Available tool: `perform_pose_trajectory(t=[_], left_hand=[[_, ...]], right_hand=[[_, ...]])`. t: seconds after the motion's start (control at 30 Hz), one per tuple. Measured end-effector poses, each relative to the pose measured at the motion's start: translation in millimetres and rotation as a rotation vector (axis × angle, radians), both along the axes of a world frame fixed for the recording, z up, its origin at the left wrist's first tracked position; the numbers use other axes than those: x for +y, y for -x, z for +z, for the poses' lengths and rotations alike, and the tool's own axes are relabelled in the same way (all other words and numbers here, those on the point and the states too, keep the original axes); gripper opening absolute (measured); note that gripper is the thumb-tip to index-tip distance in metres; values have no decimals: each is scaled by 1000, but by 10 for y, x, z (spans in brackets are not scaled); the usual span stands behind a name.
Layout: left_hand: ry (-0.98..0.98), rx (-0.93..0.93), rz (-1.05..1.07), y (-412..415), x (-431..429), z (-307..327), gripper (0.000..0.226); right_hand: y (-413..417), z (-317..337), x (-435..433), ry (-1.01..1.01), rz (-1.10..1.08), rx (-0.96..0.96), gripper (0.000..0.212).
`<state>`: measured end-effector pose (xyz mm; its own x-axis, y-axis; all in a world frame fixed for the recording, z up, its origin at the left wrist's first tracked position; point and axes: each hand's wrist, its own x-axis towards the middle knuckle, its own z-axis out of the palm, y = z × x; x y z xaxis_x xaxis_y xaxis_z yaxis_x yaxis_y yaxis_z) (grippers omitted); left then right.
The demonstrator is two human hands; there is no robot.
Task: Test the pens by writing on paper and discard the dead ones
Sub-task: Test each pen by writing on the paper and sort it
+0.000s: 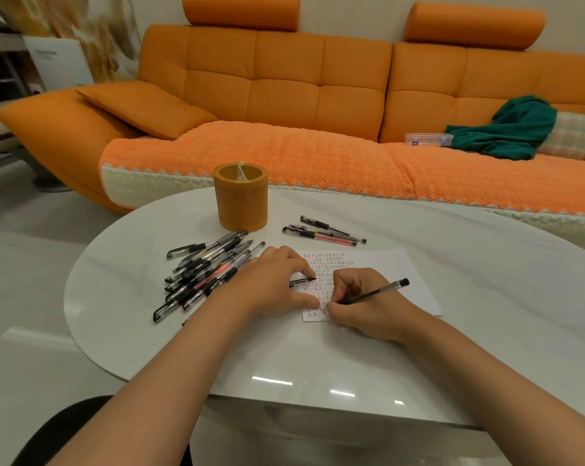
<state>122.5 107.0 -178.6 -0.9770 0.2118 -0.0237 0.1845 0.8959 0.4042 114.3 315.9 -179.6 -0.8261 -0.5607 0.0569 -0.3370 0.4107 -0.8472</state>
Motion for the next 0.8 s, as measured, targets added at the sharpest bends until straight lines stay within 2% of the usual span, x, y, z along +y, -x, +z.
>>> perform_pose_trajectory(t=[0.23,0.57,0.8], left_hand=[[-23,-11,5,5,4,3,53],[-20,-25,18,13,7,2,54],[-28,-30,18,14,4,2,54]], right_hand=[[-15,-10,8,16,-25,-61,16],[-30,-31,19,58,-31,-34,18],[-23,-24,27,16,-4,-40,18]])
